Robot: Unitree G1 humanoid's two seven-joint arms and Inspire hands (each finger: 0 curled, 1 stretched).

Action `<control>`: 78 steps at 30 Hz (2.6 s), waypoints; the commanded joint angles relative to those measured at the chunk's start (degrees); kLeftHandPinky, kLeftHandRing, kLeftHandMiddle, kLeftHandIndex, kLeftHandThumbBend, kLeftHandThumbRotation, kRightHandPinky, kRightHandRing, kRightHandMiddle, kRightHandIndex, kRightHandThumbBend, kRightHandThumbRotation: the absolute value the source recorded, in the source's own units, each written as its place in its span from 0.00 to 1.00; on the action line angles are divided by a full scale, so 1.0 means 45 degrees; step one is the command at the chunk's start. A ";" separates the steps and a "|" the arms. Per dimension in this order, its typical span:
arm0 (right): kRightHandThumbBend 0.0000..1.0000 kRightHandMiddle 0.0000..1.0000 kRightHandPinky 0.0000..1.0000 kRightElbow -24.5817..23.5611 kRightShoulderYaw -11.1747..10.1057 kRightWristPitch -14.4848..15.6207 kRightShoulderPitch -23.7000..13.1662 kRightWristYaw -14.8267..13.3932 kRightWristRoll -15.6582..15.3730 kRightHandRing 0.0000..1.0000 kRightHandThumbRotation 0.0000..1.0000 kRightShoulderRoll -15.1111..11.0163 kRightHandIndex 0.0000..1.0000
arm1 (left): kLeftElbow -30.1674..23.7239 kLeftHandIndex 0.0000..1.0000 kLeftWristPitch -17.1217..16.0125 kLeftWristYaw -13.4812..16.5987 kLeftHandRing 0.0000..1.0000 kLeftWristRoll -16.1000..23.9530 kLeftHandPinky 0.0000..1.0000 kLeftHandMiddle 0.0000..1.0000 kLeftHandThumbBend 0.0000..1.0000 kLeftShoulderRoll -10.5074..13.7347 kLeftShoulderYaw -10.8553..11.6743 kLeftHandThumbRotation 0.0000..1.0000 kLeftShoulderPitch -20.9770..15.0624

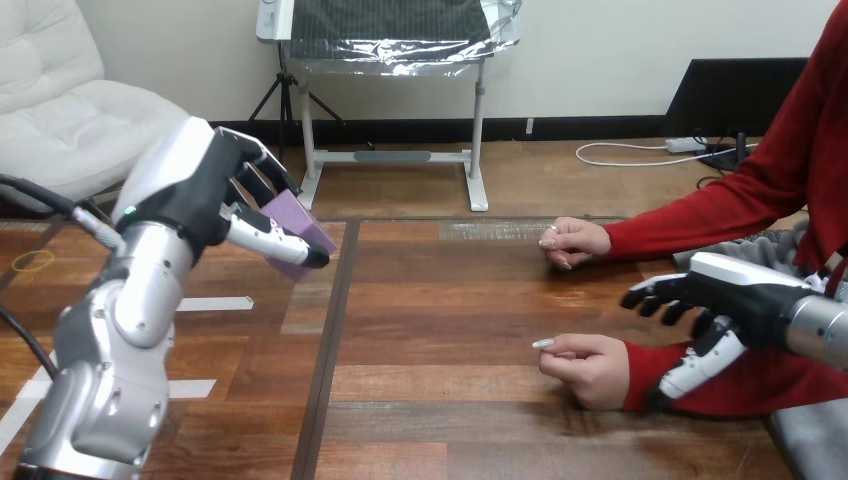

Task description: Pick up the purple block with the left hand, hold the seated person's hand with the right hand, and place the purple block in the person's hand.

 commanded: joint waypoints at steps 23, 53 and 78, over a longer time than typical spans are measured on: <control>1.00 0.81 0.67 0.1185 0.1640 0.0754 -0.1537 -0.0884 -0.1182 0.80 0.10 -0.0110 0.79 | -0.0938 0.43 0.0122 -0.0096 0.35 -0.0406 0.28 0.42 0.79 0.0290 0.0652 0.00 -0.0598; 1.00 0.59 0.35 0.1647 0.2596 0.0838 -0.1500 -0.1725 -0.1243 0.49 0.11 0.0308 0.66 | -0.0651 0.42 -0.0133 -0.0026 0.34 -0.0827 0.28 0.41 0.79 0.0324 0.0907 0.00 -0.0647; 0.94 0.35 0.17 0.2261 0.2966 -0.0202 -0.1432 -0.3117 -0.1379 0.25 0.09 0.0588 0.44 | -0.0537 0.42 -0.0537 0.0033 0.34 -0.1070 0.28 0.41 0.79 0.0336 0.1000 0.00 -0.0599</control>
